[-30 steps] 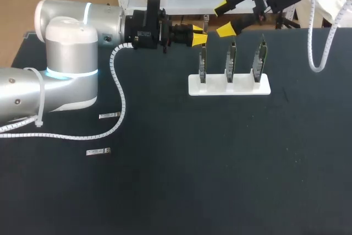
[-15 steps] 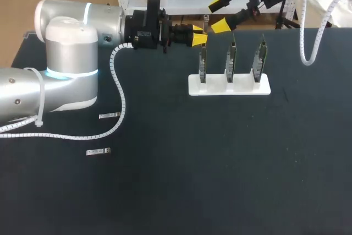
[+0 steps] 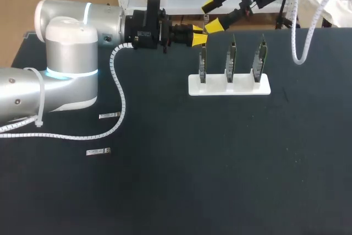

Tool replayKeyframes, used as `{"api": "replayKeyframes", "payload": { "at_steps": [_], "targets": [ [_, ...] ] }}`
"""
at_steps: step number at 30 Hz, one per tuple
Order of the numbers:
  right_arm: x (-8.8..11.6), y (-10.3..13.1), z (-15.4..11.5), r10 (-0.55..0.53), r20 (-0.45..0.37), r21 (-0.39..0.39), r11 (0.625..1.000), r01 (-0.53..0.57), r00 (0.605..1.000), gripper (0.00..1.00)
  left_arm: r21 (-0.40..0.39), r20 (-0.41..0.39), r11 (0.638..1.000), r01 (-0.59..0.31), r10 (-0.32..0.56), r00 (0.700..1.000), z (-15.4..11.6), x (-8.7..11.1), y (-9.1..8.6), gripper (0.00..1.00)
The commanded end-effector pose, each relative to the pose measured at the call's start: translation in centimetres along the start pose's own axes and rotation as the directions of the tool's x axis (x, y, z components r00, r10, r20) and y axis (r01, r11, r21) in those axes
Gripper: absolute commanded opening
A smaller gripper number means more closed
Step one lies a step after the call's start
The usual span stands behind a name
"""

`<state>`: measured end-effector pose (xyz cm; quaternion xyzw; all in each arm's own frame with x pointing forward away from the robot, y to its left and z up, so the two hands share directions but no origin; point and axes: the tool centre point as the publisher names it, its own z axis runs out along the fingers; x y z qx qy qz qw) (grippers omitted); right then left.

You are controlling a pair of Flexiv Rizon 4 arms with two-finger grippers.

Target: Pick up the optical module with the left hand, and insert it into the network port with the right hand.

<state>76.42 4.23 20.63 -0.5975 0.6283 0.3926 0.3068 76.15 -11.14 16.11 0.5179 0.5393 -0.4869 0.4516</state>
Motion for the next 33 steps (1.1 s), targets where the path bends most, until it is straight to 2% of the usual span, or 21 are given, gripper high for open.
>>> {"api": "replayKeyframes", "payload": {
  "at_steps": [1,14,20,33],
  "targets": [
    [-0.05,-0.4,0.02,0.0,0.002,-0.005,1.0,0.0,1.0,1.0,-0.002,0.003,1.0,-0.002,0.002,1.0,0.0,0.09,-0.03,0.0],
    [0.2,0.01,0.06,-0.001,-0.013,-0.001,1.0,0.001,1.0,1.0,-0.002,0.003,1.0,-0.002,0.002,1.0,0.0,0.09,-0.03,0.0],
    [0.23,0.0,0.2,0.012,-0.02,0.036,0.999,-0.012,1.0,1.0,-0.002,0.003,1.0,-0.002,0.002,1.0,0.0,0.09,-0.03,0.0],
    [0.26,0.12,0.54,0.019,-0.032,0.047,0.999,-0.017,0.999,1.0,-0.002,0.003,1.0,-0.002,0.002,1.0,0.0,0.09,-0.03,0.0]
  ]
}}
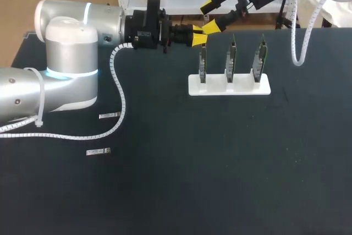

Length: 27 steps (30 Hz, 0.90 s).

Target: Pick up the optical module with the left hand, and insert it into the network port with the right hand.

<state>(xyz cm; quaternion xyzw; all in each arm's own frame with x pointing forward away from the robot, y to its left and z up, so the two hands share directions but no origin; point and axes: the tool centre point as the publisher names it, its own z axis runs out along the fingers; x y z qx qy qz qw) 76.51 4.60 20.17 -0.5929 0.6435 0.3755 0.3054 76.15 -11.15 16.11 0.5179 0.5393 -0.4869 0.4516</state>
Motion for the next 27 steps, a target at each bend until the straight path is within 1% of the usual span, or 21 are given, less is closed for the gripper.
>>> {"api": "replayKeyframes", "payload": {
  "at_steps": [1,4,5,6,7,27],
  "targets": [
    [0.11,0.23,0.0,0.006,-0.005,0.014,1.0,-0.006,1.0,1.0,-0.002,0.003,1.0,-0.002,0.002,1.0,0.0,0.09,-0.03,0.0],
    [0.14,0.15,-0.01,0.01,-0.003,0.014,1.0,-0.01,1.0,1.0,-0.002,0.003,1.0,-0.002,0.002,1.0,0.0,0.09,-0.03,0.0],
    [0.14,0.13,-0.02,0.01,-0.002,0.015,1.0,-0.01,1.0,0.35,-0.002,0.003,1.0,-0.002,0.002,1.0,0.0,0.09,-0.03,0.0],
    [0.15,0.09,-0.03,0.01,-0.002,0.021,1.0,-0.01,1.0,0.11,-0.002,0.003,1.0,-0.002,0.002,1.0,0.0,0.09,-0.03,0.0],
    [0.16,0.06,-0.03,0.013,0.001,0.02,1.0,-0.013,1.0,0.0,-0.002,0.003,1.0,-0.002,0.002,1.0,0.0,0.09,-0.03,0.0],
    [0.15,0.08,-0.02,0.014,-0.007,0.011,1.0,-0.014,1.0,0.0,-0.002,0.003,1.0,-0.002,0.002,1.0,0.0,0.09,-0.03,0.0]
  ]
}}
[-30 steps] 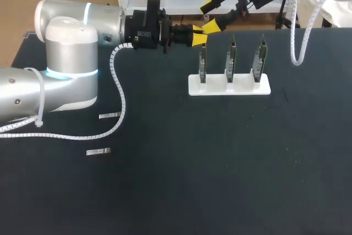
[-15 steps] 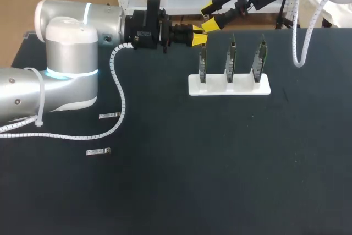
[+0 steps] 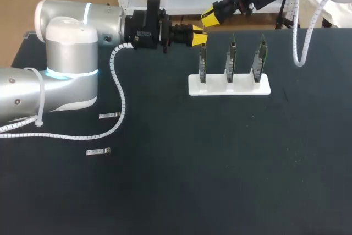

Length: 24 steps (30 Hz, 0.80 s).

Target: Pick up the optical module with the left hand, and insert it into the network port with the right hand.

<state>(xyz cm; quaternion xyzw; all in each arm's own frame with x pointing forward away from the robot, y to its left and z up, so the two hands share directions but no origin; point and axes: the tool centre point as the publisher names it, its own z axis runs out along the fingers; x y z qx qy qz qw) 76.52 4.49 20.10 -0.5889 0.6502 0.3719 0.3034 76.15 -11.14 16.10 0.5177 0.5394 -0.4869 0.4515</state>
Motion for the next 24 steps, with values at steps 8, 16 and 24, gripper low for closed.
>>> {"api": "replayKeyframes", "payload": {
  "at_steps": [8,16,24],
  "targets": [
    [0.09,0.16,-0.02,0.002,0.008,0.008,1.0,-0.002,1.0,0.0,-0.002,0.003,1.0,-0.003,0.003,1.0,0.0,0.08,-0.04,1.0],
    [-0.12,0.18,-0.17,-0.001,0.021,0.014,1.0,0.001,1.0,0.0,-0.002,0.003,1.0,-0.003,0.003,1.0,0.0,0.08,-0.04,1.0],
    [0.1,0.22,-0.51,-0.004,0.026,0.021,1.0,0.004,1.0,0.0,-0.002,0.003,1.0,-0.003,0.003,1.0,0.0,0.08,-0.04,1.0]
  ]
}}
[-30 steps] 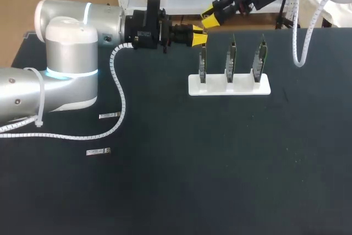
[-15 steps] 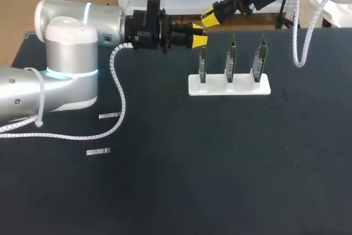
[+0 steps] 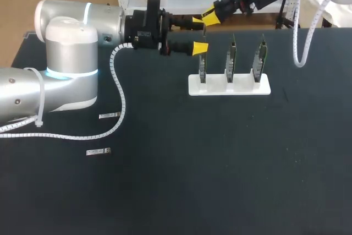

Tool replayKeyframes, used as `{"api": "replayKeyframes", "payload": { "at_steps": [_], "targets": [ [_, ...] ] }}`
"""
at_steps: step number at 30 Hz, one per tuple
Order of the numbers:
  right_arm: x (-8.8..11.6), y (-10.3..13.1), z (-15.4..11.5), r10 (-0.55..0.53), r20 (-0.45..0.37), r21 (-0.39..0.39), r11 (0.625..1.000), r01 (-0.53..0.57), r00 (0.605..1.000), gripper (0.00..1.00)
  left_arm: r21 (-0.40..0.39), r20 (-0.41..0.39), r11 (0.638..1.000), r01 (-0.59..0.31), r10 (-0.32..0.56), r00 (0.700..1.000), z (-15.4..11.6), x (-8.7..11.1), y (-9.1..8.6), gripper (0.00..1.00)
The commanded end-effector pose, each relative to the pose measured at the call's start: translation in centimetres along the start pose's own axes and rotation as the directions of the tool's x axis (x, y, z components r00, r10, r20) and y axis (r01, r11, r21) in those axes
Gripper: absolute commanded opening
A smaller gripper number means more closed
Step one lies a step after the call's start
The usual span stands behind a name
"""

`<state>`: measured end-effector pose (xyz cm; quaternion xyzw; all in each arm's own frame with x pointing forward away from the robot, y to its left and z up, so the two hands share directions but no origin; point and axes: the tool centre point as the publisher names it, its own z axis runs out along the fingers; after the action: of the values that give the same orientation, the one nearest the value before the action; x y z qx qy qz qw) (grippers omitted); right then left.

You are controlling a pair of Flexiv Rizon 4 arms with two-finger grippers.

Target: Pick up the optical module with the left hand, and insert it into the network port with the right hand.

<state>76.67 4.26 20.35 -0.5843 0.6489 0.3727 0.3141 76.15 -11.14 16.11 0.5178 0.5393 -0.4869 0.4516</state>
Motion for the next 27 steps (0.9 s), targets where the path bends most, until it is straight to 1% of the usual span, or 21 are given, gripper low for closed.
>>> {"api": "replayKeyframes", "payload": {
  "at_steps": [1,5,8,11,15,17,22,27],
  "targets": [
    [0.2,0.3,-0.2,-0.001,0.008,0.008,1.0,0.001,1.0,0.0,-0.002,0.003,1.0,-0.002,0.002,1.0,0.0,0.1,0.0,1.0],
    [0.2,0.4,-0.4,0.001,0.017,0.013,1.0,-0.001,1.0,0.0,-0.004,-0.01,0.999,-0.035,0.035,0.999,-0.1,-0.6,-0.1,1.0],
    [0.3,0.3,-0.6,0.003,0.019,0.016,1.0,-0.003,1.0,0.0,-0.031,-0.054,0.998,-0.055,0.053,0.997,-0.6,-1.0,-0.1,1.0],
    [0.4,0.3,-0.7,0.004,0.02,0.017,1.0,-0.004,1.0,0.0,-0.064,-0.073,0.997,-0.048,0.043,0.996,-1.5,-0.9,0.0,1.0],
    [0.5,0.3,-0.8,0.005,0.021,0.019,1.0,-0.005,1.0,0.0,-0.099,-0.131,0.994,-0.038,0.025,0.991,-2.8,-0.2,0.0,1.0],
    [0.5,0.3,-0.9,0.004,0.021,0.021,1.0,-0.005,1.0,0.0,-0.102,-0.197,0.994,-0.04,0.02,0.98,-3.4,0.5,-0.2,1.0],
    [0.6,0.2,-1.1,0.005,0.02,0.025,1.0,-0.006,1.0,0.0,-0.116,-0.221,0.993,-0.001,-0.025,0.975,-4.5,2.0,-0.8,1.0],
    [0.6,0.1,-1.2,0.001,0.017,0.026,1.0,-0.001,1.0,0.0,-0.129,-0.236,0.992,0.012,-0.043,0.971,-4.9,2.6,-0.8,1.0]
  ]
}}
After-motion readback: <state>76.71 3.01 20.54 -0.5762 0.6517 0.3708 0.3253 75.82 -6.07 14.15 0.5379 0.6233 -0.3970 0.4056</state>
